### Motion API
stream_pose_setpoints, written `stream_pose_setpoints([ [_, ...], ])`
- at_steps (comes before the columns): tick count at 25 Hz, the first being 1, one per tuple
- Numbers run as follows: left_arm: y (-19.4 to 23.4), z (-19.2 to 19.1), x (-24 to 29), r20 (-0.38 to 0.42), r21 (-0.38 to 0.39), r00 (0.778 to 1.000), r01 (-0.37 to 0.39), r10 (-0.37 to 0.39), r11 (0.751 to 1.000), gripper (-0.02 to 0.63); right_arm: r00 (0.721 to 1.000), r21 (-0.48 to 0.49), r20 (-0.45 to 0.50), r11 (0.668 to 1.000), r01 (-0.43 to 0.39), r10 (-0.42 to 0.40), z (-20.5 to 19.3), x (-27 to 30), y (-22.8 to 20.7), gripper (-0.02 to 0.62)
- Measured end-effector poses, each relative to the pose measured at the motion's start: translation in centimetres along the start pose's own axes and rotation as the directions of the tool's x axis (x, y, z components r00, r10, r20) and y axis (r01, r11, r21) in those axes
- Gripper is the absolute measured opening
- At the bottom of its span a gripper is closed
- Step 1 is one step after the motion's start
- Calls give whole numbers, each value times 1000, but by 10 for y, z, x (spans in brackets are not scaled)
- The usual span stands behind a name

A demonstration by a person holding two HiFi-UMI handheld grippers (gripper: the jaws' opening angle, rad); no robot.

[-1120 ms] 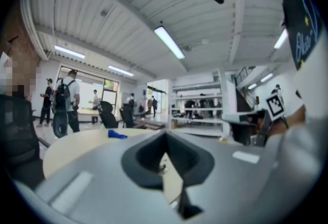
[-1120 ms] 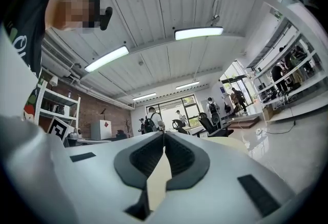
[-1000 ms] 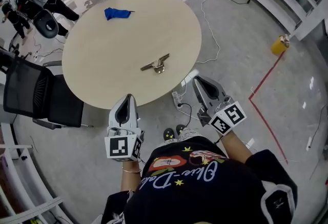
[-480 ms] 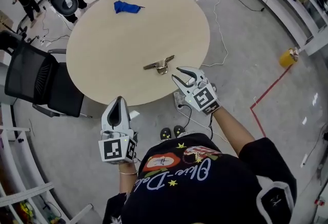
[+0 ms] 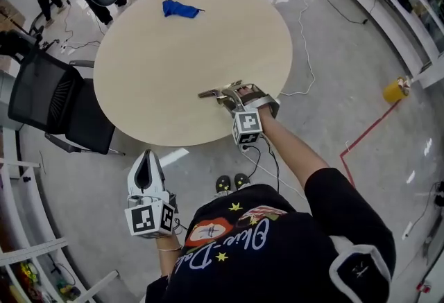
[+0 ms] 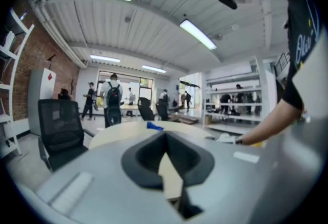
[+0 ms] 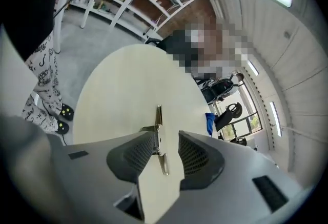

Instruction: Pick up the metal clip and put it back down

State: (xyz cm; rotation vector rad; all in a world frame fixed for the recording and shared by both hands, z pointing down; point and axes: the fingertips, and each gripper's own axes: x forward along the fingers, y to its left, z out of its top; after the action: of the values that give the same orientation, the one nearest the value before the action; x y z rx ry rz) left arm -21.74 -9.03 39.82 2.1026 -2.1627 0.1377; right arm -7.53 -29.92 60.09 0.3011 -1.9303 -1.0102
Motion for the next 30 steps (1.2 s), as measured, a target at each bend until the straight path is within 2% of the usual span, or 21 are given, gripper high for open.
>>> stream_pose_setpoints([
  [6,17,-1,-3,-14,-18,998,-59,59,998,-2,993,-83,-118,996,-31,21,-22,34,10,135],
  [11,23,-4,0,-26,-13,997,-76,76,997,-2,991,-124,-137,992,-16,-2,-22,43,14,133],
  [13,23,-4,2,-30,-12,997,-75,75,997,-2,990,-148,-138,989,8,-29,-23,44,14,89],
  [21,16,-8,13,-36,-12,998,-45,44,999,-2,992,-125,-116,991,35,-50,-15,30,11,80],
  [27,9,-9,24,-22,-13,1000,-1,0,1000,-2,987,-76,-103,990,119,-126,-13,-4,-15,80],
  [30,3,-7,33,7,17,1000,28,-28,999,-2,982,-44,-105,987,152,-156,-12,-32,-31,80],
])
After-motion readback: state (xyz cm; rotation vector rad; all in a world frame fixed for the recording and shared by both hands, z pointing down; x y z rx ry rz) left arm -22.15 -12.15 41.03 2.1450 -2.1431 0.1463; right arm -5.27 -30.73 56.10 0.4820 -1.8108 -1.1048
